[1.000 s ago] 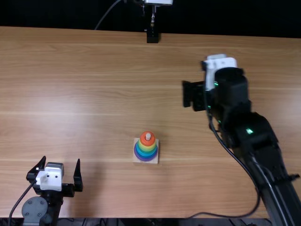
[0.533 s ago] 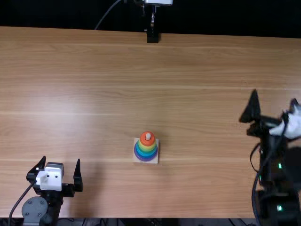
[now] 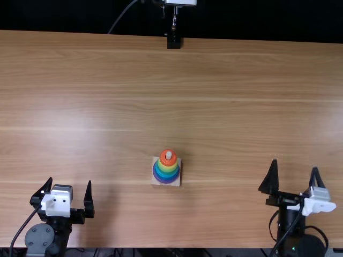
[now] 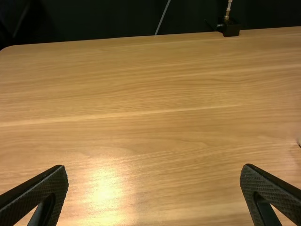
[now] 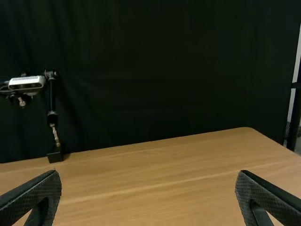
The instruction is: Build the Hanoi tower: stack the rings onto the peg from bottom to top in this color order: purple, dark blue, light blue, dark green, light green, yellow, orange.
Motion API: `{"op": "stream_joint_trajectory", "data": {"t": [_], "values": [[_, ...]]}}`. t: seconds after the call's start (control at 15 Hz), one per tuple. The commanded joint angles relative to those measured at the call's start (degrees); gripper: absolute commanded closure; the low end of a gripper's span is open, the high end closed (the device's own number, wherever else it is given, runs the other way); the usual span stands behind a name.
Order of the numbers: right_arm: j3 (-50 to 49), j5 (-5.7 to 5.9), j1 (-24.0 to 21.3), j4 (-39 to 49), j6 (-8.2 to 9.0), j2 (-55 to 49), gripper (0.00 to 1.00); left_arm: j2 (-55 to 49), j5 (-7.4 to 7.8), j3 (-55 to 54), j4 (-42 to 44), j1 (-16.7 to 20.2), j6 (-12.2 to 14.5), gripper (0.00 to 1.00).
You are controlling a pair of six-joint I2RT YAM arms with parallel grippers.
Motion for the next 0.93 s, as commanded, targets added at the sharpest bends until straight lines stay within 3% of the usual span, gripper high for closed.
{"op": "stream_joint_trajectory", "data": {"t": [0.0, 0.27, 0.4, 0.6, 0.67, 0.73, 0.8, 0.87], "values": [[-3.13, -0.83, -0.45, 0.34, -0.46, -3.47, 0.0, -0.67, 0.37, -6.04, -4.59, -0.33, 0.4, 0.0], [-6.91, -0.62, -0.27, -1.67, -0.57, -9.98, 0.0, -0.67, 0.37, -6.04, -4.59, -0.33, 0.4, 0.0], [-6.91, -1.15, -0.18, -11.9, -0.25, -10.24, 0.0, -0.67, 0.37, -6.04, -4.59, -0.33, 0.4, 0.0], [-7.0, -1.99, 0.17, -15.48, -0.25, -10.24, 0.0, -0.67, 0.37, -6.04, -4.59, -0.33, 0.4, 0.0], [-7.0, -3.26, 0.17, -16.33, -0.36, -10.24, 0.0, -0.67, 0.37, -6.04, -4.59, -0.33, 0.4, 0.0], [-7.0, -5.37, 0.17, -17.8, -0.36, -10.24, 0.0, -0.67, 0.37, -6.04, -4.59, -0.33, 0.4, 0.0], [-7.0, -6.32, 0.17, -18.22, -0.36, -10.24, 0.0, -0.67, 0.37, -6.04, -4.59, -0.33, 0.4, 0.0], [-7.0, -6.32, 0.17, -18.12, -0.36, -10.24, 0.0, -0.67, 0.37, -6.04, -4.59, -0.33, 0.4, 0.0]]}}
